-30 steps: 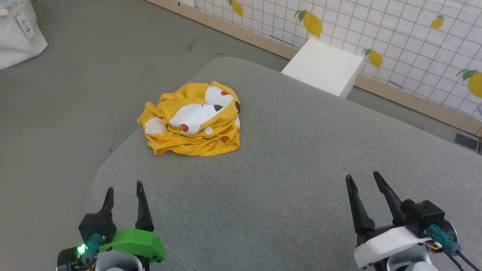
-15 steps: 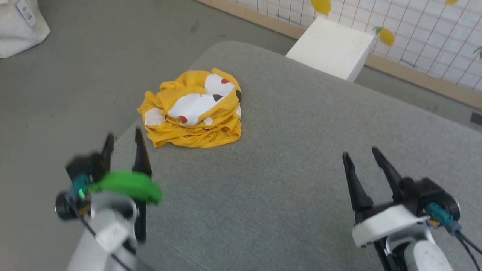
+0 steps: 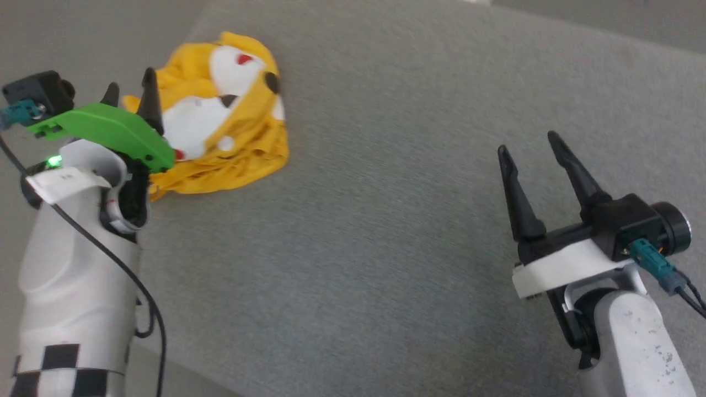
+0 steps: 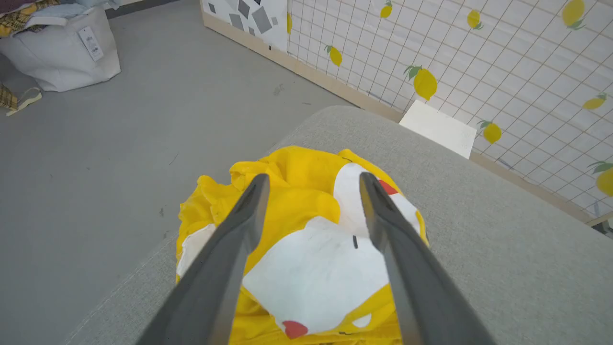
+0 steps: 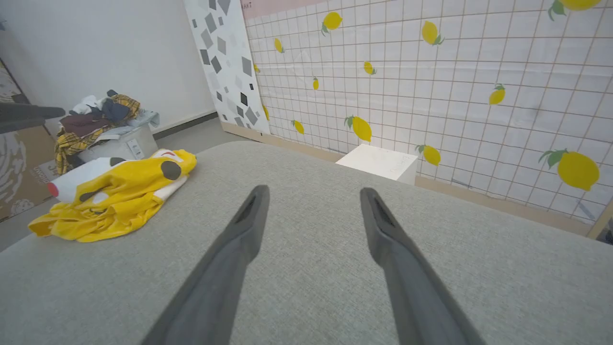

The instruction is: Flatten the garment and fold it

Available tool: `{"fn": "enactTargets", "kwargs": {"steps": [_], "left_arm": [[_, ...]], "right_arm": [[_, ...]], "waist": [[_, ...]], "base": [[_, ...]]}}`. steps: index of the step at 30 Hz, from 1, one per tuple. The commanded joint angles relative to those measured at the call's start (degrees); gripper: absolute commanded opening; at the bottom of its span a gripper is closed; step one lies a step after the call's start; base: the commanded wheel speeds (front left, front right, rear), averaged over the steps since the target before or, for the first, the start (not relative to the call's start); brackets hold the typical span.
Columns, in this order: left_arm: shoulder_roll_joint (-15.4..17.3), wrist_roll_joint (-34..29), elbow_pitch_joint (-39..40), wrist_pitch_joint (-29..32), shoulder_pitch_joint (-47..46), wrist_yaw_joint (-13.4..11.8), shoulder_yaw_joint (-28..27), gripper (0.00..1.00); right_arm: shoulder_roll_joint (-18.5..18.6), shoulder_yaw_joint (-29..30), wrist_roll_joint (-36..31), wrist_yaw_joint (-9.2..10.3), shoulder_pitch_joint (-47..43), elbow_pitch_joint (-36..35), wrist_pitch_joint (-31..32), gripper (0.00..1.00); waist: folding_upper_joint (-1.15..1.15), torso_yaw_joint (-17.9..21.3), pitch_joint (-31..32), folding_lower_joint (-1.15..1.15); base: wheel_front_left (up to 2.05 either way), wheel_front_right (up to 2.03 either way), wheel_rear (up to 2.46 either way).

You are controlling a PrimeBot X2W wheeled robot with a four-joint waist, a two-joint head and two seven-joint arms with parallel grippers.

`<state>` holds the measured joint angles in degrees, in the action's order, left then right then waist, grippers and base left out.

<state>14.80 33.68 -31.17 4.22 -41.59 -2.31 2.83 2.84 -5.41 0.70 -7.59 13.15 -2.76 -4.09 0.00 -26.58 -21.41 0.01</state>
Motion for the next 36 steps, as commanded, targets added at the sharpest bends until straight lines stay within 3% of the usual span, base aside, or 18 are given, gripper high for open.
{"fn": "enactTargets", "kwargs": {"steps": [1,10,14,15,16,17,21,25,28,33,36], "left_arm": [[1.36,0.59,-1.42,2.05,-0.86,0.16,-0.31,1.00],[4.92,6.28,-8.45,20.29,1.63,-1.65,-2.01,1.00],[5.83,7.89,-8.02,24.81,5.14,-2.69,-2.72,1.00],[6.34,7.75,-7.70,25.32,6.16,-2.80,-2.61,0.85],[7.20,7.15,-7.09,25.53,7.40,-2.82,-2.26,0.34],[7.76,6.84,-6.41,25.23,8.28,-2.66,-2.17,0.00],[10.24,4.53,-2.51,17.92,10.68,-3.33,-3.50,0.00],[12.99,-0.81,2.77,3.39,10.67,-5.55,-5.19,0.00],[14.67,-4.90,6.09,-5.79,10.16,-5.77,-4.80,0.00],[16.77,-9.44,12.61,-13.18,8.00,-5.13,-2.92,0.00],[15.90,-12.98,21.21,-14.71,4.22,-4.89,1.32,0.00]], "right_arm": [[0.16,-0.05,0.00,0.10,1.26,0.00,-0.63,1.00],[0.12,0.19,0.75,0.10,2.98,2.06,-3.32,1.00],[0.10,0.13,1.42,0.10,2.86,3.76,-4.44,1.00],[0.09,0.01,1.62,0.10,2.77,4.18,-4.73,1.00],[0.08,-0.08,1.86,0.10,2.61,4.63,-5.05,1.00],[0.07,-0.13,2.08,0.10,2.43,5.03,-5.29,1.00],[0.06,0.11,3.34,0.10,1.18,6.91,-6.23,1.00],[0.05,0.81,4.60,0.10,-0.68,8.62,-7.10,1.00],[0.05,1.11,5.79,0.10,-2.31,9.66,-7.61,1.00],[0.05,1.73,7.44,0.10,-4.89,10.58,-8.09,1.00],[0.04,2.03,8.88,0.10,-6.96,11.22,-8.51,1.00]], "waist": [[0.00,12.05,-12.99,-0.01],[0.00,15.90,-15.49,-0.01],[0.00,16.61,-13.36,-0.01],[0.00,16.80,-12.54,-0.01],[0.00,16.97,-11.55,-0.01],[0.00,17.07,-10.61,-0.01],[0.00,17.17,-5.27,-0.01],[0.00,17.23,1.10,-0.01],[0.00,17.75,5.87,-0.01],[0.00,19.26,11.59,-0.01],[0.00,22.03,15.67,-0.01]], "base": [[0.00,0.00,0.00],[0.00,0.00,0.00],[0.00,0.00,0.00],[0.00,0.00,0.00],[0.00,0.00,0.00],[0.00,0.00,0.00],[0.00,0.00,0.00],[0.00,0.00,0.00],[0.00,0.00,0.00],[0.00,0.00,0.00],[0.00,0.00,0.00]]}}
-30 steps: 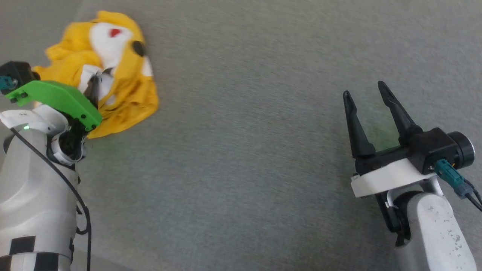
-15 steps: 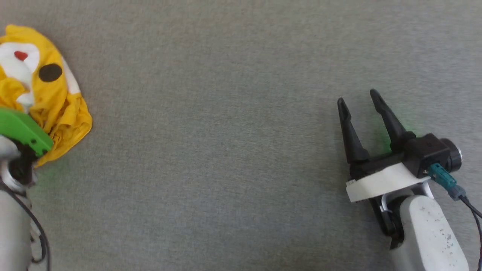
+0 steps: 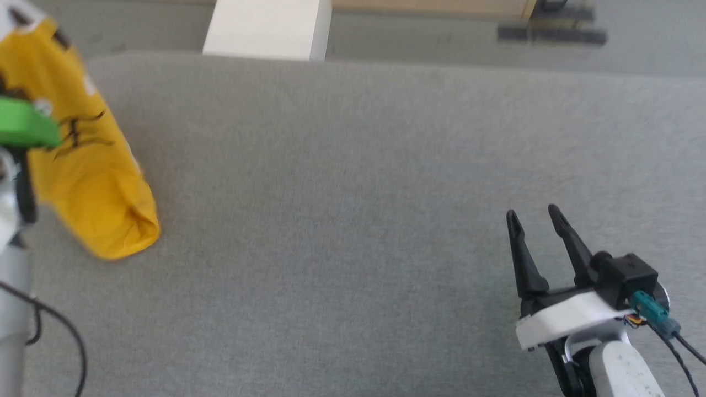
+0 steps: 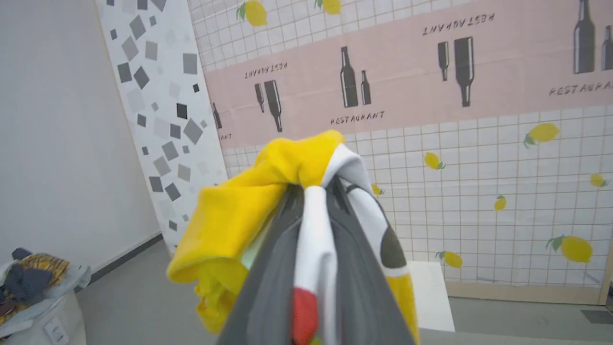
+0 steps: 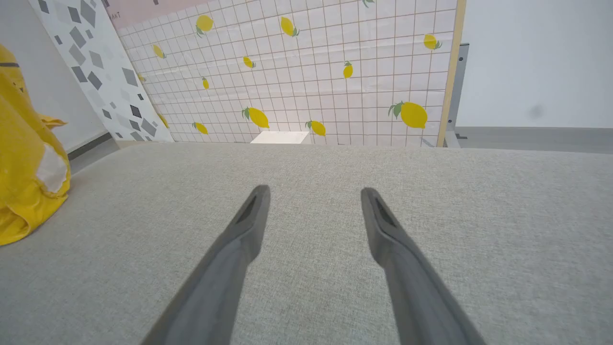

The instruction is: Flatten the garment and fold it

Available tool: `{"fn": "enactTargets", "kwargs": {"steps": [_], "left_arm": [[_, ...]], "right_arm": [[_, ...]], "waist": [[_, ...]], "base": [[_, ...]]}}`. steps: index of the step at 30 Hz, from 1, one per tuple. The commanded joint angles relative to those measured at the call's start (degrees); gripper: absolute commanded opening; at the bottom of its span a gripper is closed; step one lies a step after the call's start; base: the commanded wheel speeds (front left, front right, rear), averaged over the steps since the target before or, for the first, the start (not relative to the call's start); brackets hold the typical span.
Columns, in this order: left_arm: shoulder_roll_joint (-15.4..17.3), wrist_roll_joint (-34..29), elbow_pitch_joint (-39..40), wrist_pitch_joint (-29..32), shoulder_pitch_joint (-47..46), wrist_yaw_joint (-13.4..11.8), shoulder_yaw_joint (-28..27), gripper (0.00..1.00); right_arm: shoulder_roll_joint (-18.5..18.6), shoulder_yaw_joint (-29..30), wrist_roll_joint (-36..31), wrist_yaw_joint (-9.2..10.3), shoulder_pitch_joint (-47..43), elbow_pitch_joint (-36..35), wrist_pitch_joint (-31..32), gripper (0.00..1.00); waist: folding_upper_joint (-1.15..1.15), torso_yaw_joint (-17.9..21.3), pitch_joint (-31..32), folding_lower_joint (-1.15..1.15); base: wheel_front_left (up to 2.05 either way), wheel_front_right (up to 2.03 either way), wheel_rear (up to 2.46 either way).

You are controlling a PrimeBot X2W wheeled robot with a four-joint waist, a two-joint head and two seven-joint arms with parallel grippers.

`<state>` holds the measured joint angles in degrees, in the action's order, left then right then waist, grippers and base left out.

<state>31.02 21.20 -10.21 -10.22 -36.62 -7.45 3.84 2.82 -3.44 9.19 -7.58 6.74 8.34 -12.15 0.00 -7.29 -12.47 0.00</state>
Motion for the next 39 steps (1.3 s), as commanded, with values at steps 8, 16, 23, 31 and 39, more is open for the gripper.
{"fn": "enactTargets", "kwargs": {"steps": [8,16,23,31,39], "left_arm": [[-8.67,-1.47,9.12,2.60,-8.17,3.09,10.94,0.00],[-19.70,2.05,5.23,6.01,-9.14,4.59,19.71,0.00],[-23.82,6.53,-9.79,17.16,-0.46,5.79,26.66,0.00],[-25.48,11.79,-24.24,38.04,8.12,5.79,32.88,0.43],[-24.27,11.83,-17.96,22.60,9.16,4.48,27.77,1.00]], "right_arm": [[0.06,1.17,1.03,0.09,-3.14,0.07,-0.55,1.00],[0.06,1.05,1.26,0.09,-3.28,-0.75,-0.04,1.00],[0.06,0.31,2.03,0.09,-2.80,-0.61,-0.13,1.00],[0.06,0.21,2.36,0.09,-2.13,0.10,-0.65,1.00],[0.06,-0.45,2.04,0.09,-2.16,0.31,-0.36,1.00]], "waist": [[0.00,8.57,9.50,0.00],[0.00,16.06,8.64,0.00],[0.00,21.46,6.38,0.00],[0.00,23.72,4.51,0.00],[0.00,20.81,6.11,0.00]], "base": [[0.00,0.00,0.00],[0.00,0.00,0.00],[0.00,0.00,0.00],[0.00,0.00,0.00],[0.00,0.00,0.00]]}}
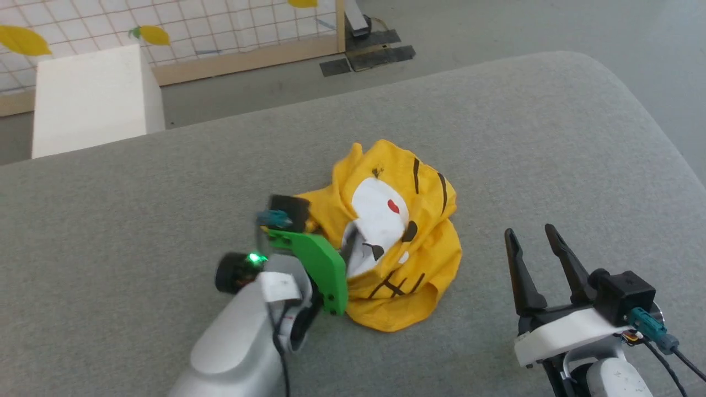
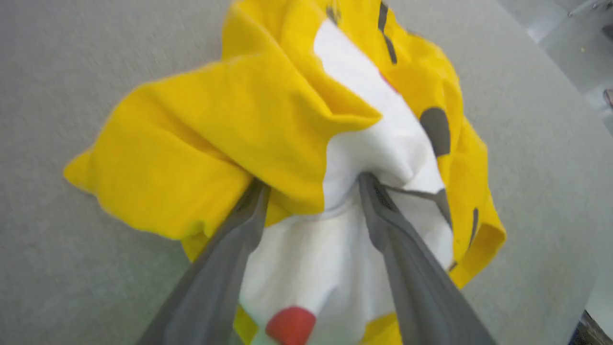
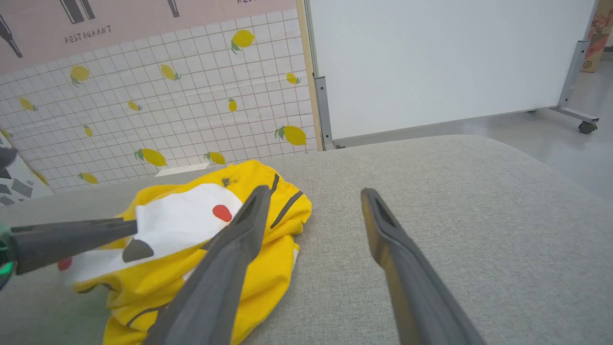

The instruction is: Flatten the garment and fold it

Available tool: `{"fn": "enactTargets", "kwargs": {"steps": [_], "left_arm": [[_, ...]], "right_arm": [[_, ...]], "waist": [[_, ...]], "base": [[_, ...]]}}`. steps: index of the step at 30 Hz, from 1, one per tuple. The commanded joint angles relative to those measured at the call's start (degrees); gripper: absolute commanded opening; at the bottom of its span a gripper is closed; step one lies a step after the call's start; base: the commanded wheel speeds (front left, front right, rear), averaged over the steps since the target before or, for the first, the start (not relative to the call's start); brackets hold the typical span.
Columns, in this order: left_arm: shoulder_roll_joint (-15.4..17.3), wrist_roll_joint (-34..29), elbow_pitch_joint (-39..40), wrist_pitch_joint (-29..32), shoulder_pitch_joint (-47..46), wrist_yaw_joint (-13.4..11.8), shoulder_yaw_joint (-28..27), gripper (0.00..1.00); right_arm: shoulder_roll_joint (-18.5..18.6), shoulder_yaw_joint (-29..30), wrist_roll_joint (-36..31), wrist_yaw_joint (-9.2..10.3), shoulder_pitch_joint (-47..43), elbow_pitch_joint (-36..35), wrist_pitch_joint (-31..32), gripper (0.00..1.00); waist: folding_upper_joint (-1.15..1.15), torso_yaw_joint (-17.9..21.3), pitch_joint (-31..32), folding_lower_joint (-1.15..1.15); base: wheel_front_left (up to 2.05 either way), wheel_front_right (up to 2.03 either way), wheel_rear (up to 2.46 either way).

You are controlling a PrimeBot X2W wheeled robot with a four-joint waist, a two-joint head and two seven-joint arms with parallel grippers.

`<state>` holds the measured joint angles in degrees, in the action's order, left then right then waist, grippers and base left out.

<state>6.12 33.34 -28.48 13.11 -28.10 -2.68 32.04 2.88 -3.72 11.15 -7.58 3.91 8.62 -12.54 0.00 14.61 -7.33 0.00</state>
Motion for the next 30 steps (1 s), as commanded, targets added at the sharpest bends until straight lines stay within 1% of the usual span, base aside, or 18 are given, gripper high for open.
{"fn": "enactTargets", "kwargs": {"steps": [1,4,6,8,9,12,14,17,23,26,30], "left_arm": [[1.00,-0.73,1.32,-4.14,0.84,-0.55,-1.34,1.00],[2.77,-2.55,4.35,-15.75,1.98,-1.51,-4.25,1.00],[4.18,-3.55,5.71,-22.09,3.13,-2.07,-5.96,1.00],[5.56,-4.59,7.18,-26.32,4.47,-3.06,-8.03,1.00],[6.03,-4.87,7.97,-27.15,5.23,-3.47,-9.15,1.00],[7.19,-6.58,12.07,-28.02,8.51,-4.42,-12.99,1.00],[7.44,-8.37,15.45,-28.07,11.12,-4.32,-15.66,1.00],[6.93,-10.22,17.99,-28.09,15.51,-3.37,-18.89,1.00],[4.84,-12.34,19.25,-28.10,22.04,-0.64,-23.01,1.00],[4.07,-13.51,18.96,-28.10,24.39,0.94,-24.65,1.00],[2.13,-15.17,19.63,-28.10,26.98,1.95,-26.97,1.00]], "right_arm": [[-0.01,-0.22,0.01,0.09,0.59,-0.04,0.14,1.00],[-0.01,-0.08,-0.36,0.09,0.24,-0.32,0.46,1.00],[-0.01,0.00,-0.43,0.09,0.01,-0.61,0.72,1.00],[-0.01,0.19,-0.51,0.09,-0.30,-0.87,0.93,1.00],[-0.01,0.30,-0.51,0.09,-0.47,-1.00,1.05,1.00],[-0.01,0.75,-0.78,0.09,-1.14,-1.54,1.48,1.00],[-0.01,1.08,-1.05,0.09,-1.58,-1.89,1.79,1.00],[-0.01,1.64,-1.41,0.09,-2.22,-2.35,2.36,1.00],[-0.01,2.40,-1.64,0.09,-3.30,-3.27,3.34,1.00],[-0.01,2.19,-1.60,0.09,-3.44,-3.59,3.68,1.00],[-0.01,2.12,-1.48,0.09,-3.48,-3.75,3.87,1.00]], "waist": [[0.00,-1.45,1.22,0.00],[0.00,-2.70,2.06,0.00],[0.00,-3.43,2.57,0.00],[0.00,-4.15,3.13,0.00],[0.00,-4.48,3.34,0.00],[0.00,-5.70,4.00,0.00],[0.00,-6.63,4.38,0.00],[0.00,-8.22,5.11,0.00],[0.00,-10.71,6.15,0.00],[0.00,-11.27,6.30,0.00],[0.00,-11.86,6.40,0.00]], "base": [[0.00,0.00,0.00],[0.00,0.00,0.00],[0.00,0.00,0.00],[0.00,0.00,0.00],[0.00,0.00,0.00],[0.00,0.00,0.00],[0.00,0.00,0.00],[0.00,0.00,0.00],[0.00,0.00,0.00],[0.00,0.00,0.00],[0.00,0.00,0.00]]}}
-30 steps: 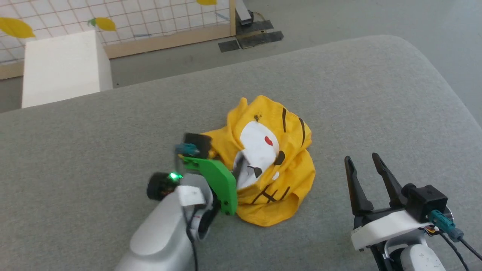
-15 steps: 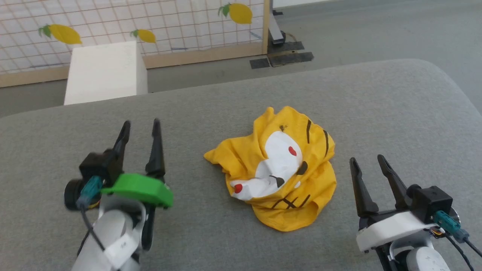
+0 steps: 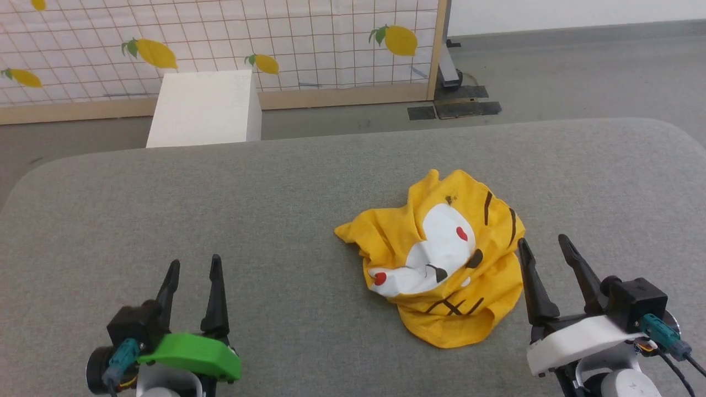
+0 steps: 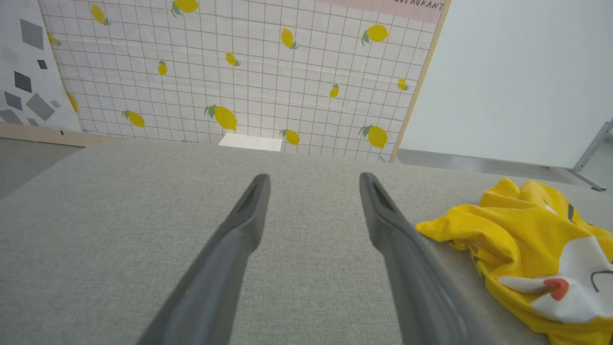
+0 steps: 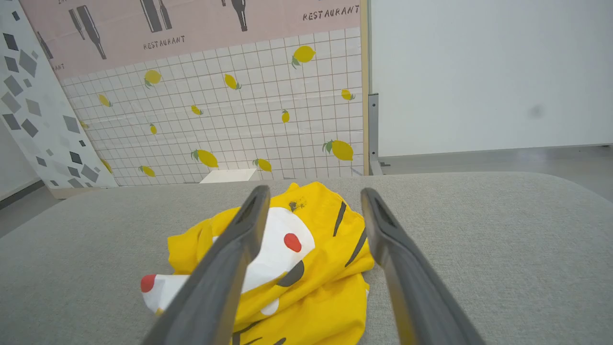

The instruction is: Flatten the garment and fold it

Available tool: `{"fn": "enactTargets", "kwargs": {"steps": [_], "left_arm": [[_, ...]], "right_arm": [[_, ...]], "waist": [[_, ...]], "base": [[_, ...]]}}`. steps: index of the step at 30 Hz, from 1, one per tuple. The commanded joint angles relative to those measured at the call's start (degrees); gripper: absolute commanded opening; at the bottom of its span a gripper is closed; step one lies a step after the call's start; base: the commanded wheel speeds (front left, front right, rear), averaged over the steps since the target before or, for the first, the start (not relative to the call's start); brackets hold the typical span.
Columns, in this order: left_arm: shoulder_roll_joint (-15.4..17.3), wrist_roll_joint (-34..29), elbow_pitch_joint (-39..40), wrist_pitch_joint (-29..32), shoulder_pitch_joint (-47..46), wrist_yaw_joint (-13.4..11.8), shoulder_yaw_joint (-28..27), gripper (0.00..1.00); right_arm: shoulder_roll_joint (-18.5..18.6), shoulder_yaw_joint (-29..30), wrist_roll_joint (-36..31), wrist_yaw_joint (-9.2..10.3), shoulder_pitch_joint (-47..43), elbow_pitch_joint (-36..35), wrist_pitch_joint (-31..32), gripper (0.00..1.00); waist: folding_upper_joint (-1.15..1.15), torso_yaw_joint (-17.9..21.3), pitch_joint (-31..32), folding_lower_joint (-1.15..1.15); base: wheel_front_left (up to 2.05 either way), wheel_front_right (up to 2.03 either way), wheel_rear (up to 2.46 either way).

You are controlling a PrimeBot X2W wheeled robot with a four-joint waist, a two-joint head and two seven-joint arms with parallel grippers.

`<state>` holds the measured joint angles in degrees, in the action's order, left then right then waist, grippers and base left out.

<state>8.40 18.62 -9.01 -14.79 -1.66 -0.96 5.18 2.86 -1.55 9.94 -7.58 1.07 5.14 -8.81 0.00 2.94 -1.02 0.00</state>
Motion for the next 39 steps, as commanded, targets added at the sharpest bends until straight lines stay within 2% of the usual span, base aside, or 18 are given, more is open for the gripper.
{"fn": "enactTargets", "kwargs": {"steps": [1,7,12,23,33,34,36,37,39], "left_arm": [[-0.46,-0.81,0.06,-0.20,0.95,0.66,-0.73,1.00],[-2.48,-2.37,0.09,-0.20,1.00,2.36,-3.51,1.00],[-3.86,-3.80,0.85,-0.20,-0.73,3.66,-4.53,1.00],[-5.37,-4.90,1.75,-0.20,-6.68,5.62,-3.21,1.00],[-5.51,-3.09,2.19,-0.20,-8.99,4.95,-0.88,1.00],[-5.51,-2.99,2.13,-0.20,-9.02,4.82,-0.80,1.00],[-5.51,-2.86,2.03,-0.20,-8.94,4.64,-0.86,1.00],[-5.51,-2.86,2.00,-0.20,-8.85,4.57,-0.95,1.00],[-5.51,-2.93,1.87,-0.20,-8.70,4.56,-0.97,1.00]], "right_arm": [[0.02,-0.03,-0.23,0.09,-0.65,-0.33,0.17,1.00],[0.02,0.48,-0.47,0.09,2.24,0.78,2.22,1.00],[0.02,2.84,-2.16,0.09,10.92,5.83,7.25,1.00],[3.88,1.97,-5.35,0.09,35.82,29.99,22.97,1.00],[5.81,0.51,-7.18,0.09,46.03,44.31,38.29,1.00],[5.78,0.56,-6.86,0.09,46.36,45.41,40.32,0.55],[5.55,0.08,-6.25,0.09,46.66,46.64,43.62,0.11],[5.42,-0.26,-5.80,0.09,46.71,46.63,44.17,0.00],[5.47,-1.07,-5.05,0.09,46.59,45.57,43.22,0.00]], "waist": [[0.00,-0.34,-0.02,0.00],[0.00,-1.03,-1.33,0.00],[0.00,-2.35,-3.52,0.00],[0.00,-8.16,-12.21,0.00],[0.00,-11.04,-15.95,0.00],[0.00,-11.05,-15.95,0.00],[0.00,-10.81,-15.75,0.00],[0.00,-10.60,-15.55,0.00],[0.00,-10.18,-15.04,0.00]], "base": [[0.00,0.00,0.00],[0.00,0.00,0.00],[0.00,0.00,0.00],[0.00,0.00,0.00],[0.00,0.00,0.00],[0.00,0.00,0.00],[0.00,0.00,0.00],[0.00,0.00,0.00],[0.00,0.00,0.00]]}}
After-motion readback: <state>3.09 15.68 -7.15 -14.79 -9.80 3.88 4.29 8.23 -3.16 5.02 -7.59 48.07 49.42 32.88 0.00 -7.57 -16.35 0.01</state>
